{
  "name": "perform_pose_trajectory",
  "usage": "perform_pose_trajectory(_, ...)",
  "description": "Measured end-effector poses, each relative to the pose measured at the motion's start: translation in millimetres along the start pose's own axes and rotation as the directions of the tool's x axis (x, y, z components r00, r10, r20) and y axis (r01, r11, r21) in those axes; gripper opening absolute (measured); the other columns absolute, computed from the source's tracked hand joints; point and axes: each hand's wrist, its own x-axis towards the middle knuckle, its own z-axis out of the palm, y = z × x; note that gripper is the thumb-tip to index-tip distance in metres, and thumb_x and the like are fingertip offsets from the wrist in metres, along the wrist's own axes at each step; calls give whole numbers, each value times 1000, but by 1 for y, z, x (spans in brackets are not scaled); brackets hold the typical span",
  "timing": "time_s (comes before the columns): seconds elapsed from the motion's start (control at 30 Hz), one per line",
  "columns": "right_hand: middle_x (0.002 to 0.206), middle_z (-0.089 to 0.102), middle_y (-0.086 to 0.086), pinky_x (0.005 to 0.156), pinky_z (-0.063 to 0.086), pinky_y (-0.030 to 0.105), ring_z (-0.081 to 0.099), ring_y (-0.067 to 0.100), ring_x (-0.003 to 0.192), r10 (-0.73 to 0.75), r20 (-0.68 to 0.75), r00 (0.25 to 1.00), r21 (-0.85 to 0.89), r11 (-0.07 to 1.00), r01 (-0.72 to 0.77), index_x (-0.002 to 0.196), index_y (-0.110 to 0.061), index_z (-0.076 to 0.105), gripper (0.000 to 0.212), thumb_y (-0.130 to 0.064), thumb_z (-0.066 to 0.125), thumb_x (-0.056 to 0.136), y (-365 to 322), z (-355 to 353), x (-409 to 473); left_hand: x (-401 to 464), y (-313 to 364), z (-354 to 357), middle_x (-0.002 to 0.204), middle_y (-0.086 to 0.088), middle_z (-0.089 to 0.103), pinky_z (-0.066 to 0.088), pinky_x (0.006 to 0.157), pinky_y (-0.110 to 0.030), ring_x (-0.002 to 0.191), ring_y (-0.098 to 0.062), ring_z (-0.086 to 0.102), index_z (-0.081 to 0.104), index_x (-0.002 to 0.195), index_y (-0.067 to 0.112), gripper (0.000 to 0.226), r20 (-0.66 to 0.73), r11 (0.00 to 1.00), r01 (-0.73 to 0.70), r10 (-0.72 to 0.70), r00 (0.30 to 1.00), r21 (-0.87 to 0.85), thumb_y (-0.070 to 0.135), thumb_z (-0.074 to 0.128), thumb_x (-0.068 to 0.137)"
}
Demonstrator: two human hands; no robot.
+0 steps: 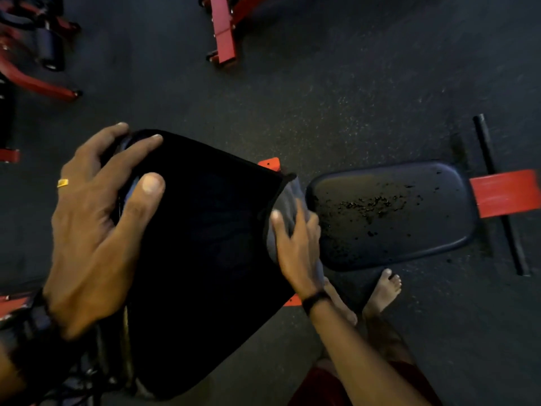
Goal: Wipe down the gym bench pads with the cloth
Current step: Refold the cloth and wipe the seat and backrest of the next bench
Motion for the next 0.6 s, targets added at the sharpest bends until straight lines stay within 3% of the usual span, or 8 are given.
perform_pose_trajectory(0.1,144,32,3,99,38,33,32,19,129,-8,32,999,4,1000,7,154,-31,24,82,-77,31,87,35,-13,-58,0,-3,0,153,11,32,26,117,-48,143,-15,30,49,138,37,49,14,1000,1,-1,1000,8,57,30,99)
perform_pose_trajectory(0.27,149,33,14,106,33,57,34,38,134,422,2,907,-32,906,-422,153,-30,28,73,-71,37,93,27,5,68,0,-6,1,153,17,31,25,117,-44,143,-14,30,50,139,34,45,-4,1000,12,-12,1000,13,48,33,101)
perform_pose_trajectory(0.33,145,36,13,104,34,52,36,34,131,311,-43,950,-50,949,-313,152,-30,31,69,-67,39,94,-3,11,82,-1,-5,1,153,15,32,25,118,-43,143,-14,30,50,139,33,44,11,1000,14,-14,1000,-5,46,36,100)
perform_pose_trajectory(0.4,135,42,9,99,37,41,40,26,125,24,-61,998,-44,999,-27,150,-29,35,68,-65,43,93,-22,6,50,0,-2,0,153,13,32,24,118,-39,143,-13,30,50,138,34,42,15,1000,10,-10,1000,9,44,38,98)
perform_pose_trajectory(0.5,123,48,5,89,42,32,47,19,112,-226,-74,971,-16,974,225,145,-29,41,69,-70,41,90,3,-7,-31,0,1,-1,153,9,33,24,118,-43,143,-16,29,52,138,30,45,35,1000,23,-23,999,13,43,41,96)
perform_pose_trajectory(0.53,124,47,6,88,43,32,47,20,112,-208,-53,977,-33,978,207,145,-30,39,69,-72,40,90,21,-10,-47,-1,2,-2,153,7,33,25,118,-47,143,-17,30,53,137,28,46,39,999,36,-36,999,-17,42,42,95)
perform_pose_trajectory(0.6,133,44,11,94,41,39,44,28,121,-3,-24,1000,-69,998,2,149,-30,35,71,-71,38,90,48,-13,-26,0,6,-2,153,4,35,26,117,-51,142,-20,32,54,136,26,47,28,998,43,-42,999,-43,39,46,92)
